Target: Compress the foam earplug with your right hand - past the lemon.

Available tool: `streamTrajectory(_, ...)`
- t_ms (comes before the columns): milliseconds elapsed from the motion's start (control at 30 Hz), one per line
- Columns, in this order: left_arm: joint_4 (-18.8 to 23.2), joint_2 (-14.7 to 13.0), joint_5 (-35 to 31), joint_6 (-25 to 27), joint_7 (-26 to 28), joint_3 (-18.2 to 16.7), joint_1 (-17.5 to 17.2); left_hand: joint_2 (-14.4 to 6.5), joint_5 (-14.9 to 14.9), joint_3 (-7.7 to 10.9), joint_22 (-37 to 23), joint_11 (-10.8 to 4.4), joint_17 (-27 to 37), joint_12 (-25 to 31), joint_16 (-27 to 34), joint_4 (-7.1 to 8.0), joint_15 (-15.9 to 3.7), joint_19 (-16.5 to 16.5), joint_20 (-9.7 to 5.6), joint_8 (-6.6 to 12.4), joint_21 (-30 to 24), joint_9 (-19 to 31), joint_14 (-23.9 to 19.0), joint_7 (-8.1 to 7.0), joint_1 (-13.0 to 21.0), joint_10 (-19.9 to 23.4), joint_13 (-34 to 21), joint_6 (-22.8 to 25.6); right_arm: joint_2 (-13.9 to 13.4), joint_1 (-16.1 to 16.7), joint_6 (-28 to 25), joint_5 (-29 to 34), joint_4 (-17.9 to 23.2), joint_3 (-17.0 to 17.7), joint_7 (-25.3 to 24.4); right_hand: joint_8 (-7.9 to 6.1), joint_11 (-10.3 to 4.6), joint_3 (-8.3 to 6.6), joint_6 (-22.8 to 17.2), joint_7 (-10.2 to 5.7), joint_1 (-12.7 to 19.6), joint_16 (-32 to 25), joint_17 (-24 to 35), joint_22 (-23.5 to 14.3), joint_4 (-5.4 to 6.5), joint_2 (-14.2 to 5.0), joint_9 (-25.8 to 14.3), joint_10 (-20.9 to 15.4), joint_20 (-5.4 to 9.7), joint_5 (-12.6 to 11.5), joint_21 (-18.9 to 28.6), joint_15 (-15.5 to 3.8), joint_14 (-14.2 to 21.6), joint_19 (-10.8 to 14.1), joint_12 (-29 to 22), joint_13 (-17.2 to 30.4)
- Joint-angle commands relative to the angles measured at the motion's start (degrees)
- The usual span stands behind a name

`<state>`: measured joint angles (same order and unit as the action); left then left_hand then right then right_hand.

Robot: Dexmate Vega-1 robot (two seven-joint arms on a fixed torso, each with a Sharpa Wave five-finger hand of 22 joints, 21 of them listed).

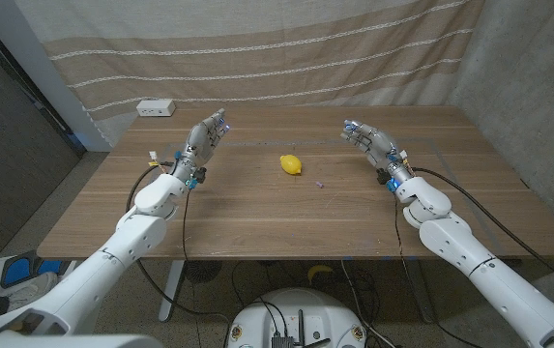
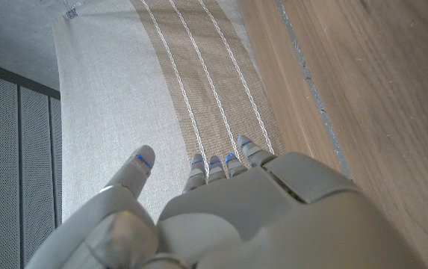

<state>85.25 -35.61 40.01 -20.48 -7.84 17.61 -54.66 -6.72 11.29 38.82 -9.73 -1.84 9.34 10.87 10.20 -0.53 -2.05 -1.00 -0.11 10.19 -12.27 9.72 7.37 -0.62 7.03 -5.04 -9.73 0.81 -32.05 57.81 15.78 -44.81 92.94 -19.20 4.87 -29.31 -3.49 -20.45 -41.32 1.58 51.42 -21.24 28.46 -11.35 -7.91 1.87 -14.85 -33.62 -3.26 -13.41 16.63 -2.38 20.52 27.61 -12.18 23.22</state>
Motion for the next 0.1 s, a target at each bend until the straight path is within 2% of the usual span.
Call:
streamTrajectory(33, -7.0, -0.2, 4.0, -2.3, -7.6, -1.5, 1.9, -2.5, 0.0, 0.13, -0.3, 0.0, 0.2, 0.0, -0.1, -0.57, -0.46, 0.4, -0.19, 0.08, 0.1, 0.1, 0.3, -0.45, -0.1, -0.2, -0.3, 0.0, 0.6, -1.4, -1.1, 1.0, 1.2, -2.6, 1.2, 4.02, 0.93, 1.02, 5.7, -0.2, -2.1, 0.6, 0.6, -0.3, 0.15, 0.25, 1.4, 3.2, -0.57, 1.5, -0.5, -1.78, -1.6, -1.2, 0.4, 0.0)
streamTrajectory(100, -8.7, 0.3, 4.7, -2.9, -9.1, -1.6, 2.6, -2.5, -0.1, 0.1, -0.3, 0.05, 0.2, 0.0, -0.1, -0.62, -0.47, 0.3, -0.18, 0.07, 0.2, 0.1, 0.3, -0.48, -0.1, -0.3, -0.3, 0.0, 0.8, -1.2, -1.0, 1.9, 2.1, -2.6, -0.4, 4.29, 1.22, 1.11, 5.9, 0.07, -2.3, 0.6, 0.7, -0.3, 0.18, 0.21, 1.5, 3.4, -0.61, 1.6, -0.5, -1.65, -1.7, -1.2, 0.4, -0.1)
